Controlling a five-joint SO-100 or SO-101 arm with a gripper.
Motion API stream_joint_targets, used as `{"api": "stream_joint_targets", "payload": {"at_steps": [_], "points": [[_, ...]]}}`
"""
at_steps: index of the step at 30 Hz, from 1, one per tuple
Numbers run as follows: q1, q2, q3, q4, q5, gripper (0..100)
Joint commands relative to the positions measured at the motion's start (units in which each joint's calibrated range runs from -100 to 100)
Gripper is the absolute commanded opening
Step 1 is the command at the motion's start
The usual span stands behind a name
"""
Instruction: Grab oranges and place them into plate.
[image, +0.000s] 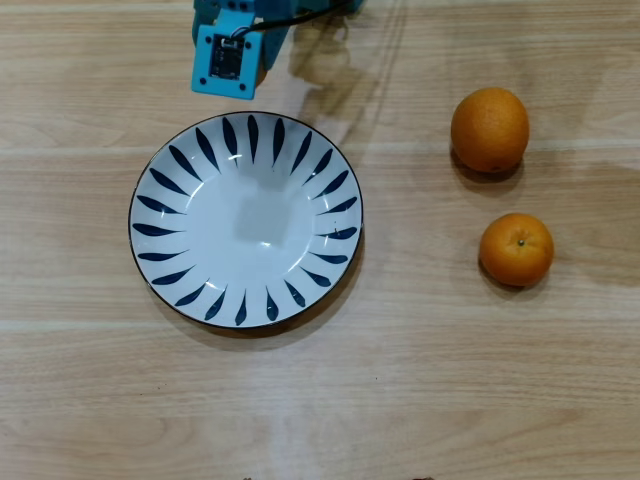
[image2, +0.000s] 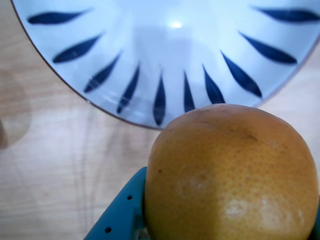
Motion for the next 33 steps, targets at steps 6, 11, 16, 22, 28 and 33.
{"api": "stream_joint_targets", "payload": {"at_steps": [6, 11, 16, 22, 28, 33], "points": [[-9.37, 11.49, -2.66, -21.36, -1.1, 27], [-10.5, 12.33, -2.57, -21.71, -1.1, 44], [-11.39, 11.65, -2.93, -21.28, -1.1, 40], [-15.98, 6.24, -3.65, -20.59, -1.15, 37], [-24.77, 5.31, -9.54, -14.66, -4.13, 36], [-37.03, 5.31, -10.26, -9.76, -12.55, 36]]}}
